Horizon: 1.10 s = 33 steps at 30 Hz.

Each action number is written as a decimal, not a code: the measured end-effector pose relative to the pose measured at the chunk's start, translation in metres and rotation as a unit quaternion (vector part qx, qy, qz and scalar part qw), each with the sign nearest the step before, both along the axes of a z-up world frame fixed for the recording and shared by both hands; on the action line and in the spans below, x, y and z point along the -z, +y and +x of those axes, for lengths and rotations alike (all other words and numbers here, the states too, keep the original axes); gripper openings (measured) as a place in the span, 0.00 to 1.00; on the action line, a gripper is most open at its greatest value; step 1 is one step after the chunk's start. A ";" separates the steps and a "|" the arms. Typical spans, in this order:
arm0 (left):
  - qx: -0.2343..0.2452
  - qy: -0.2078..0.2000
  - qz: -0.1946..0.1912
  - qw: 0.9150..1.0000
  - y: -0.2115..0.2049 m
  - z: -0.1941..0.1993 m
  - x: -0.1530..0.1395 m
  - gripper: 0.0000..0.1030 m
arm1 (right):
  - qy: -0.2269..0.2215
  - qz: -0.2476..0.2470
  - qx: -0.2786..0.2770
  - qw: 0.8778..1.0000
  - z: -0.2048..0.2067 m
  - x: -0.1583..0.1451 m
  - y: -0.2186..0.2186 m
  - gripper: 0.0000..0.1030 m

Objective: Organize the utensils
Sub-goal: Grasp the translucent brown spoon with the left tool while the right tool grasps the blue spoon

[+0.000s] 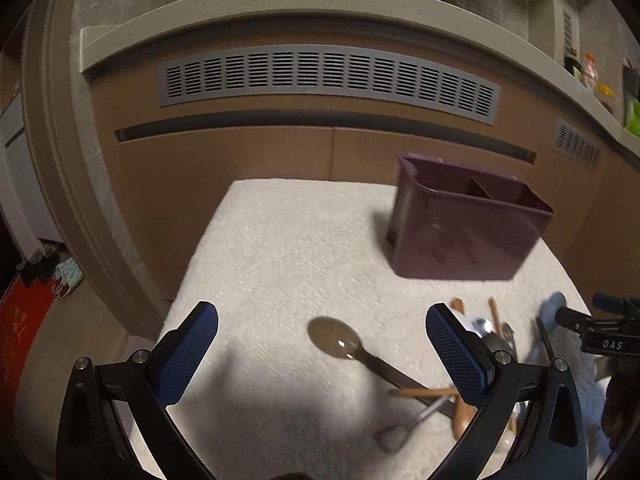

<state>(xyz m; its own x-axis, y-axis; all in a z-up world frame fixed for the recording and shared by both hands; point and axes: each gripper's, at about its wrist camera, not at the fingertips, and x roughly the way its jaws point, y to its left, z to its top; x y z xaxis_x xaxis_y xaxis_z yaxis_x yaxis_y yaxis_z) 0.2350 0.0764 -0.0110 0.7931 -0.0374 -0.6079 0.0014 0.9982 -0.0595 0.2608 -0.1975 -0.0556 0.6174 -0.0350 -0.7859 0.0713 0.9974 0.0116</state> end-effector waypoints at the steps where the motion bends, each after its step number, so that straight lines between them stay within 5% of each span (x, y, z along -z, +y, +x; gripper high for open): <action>1: -0.005 0.002 0.001 1.000 0.003 0.002 0.001 1.00 | 0.017 0.009 0.013 1.000 0.006 0.007 -0.002 1.00; 7: -0.004 0.044 -0.009 0.999 0.014 0.010 0.016 1.00 | 0.030 0.032 -0.032 0.999 0.030 0.025 0.035 0.83; 12: 0.008 0.074 -0.015 0.997 0.007 0.010 0.027 1.00 | 0.010 0.035 -0.134 0.990 0.035 0.025 0.063 0.46; 17: 0.025 0.137 -0.032 0.990 -0.006 0.022 0.043 1.00 | -0.002 0.003 -0.179 0.984 0.024 0.012 0.067 0.30; 23: 0.013 0.213 -0.041 0.976 -0.013 0.042 0.060 1.00 | -0.026 -0.011 -0.151 0.988 0.002 0.000 0.036 0.32; 27: 0.004 0.218 -0.062 0.974 -0.015 0.055 0.062 0.96 | -0.040 -0.031 -0.119 0.992 -0.008 0.000 0.011 0.61; 31: 0.018 0.213 -0.047 0.976 -0.033 0.073 0.063 0.91 | -0.046 -0.027 -0.086 0.995 -0.016 0.001 -0.003 0.73; 33: 0.039 0.203 -0.035 0.978 -0.045 0.081 0.060 0.73 | -0.039 -0.030 -0.077 0.996 -0.018 0.004 -0.010 0.73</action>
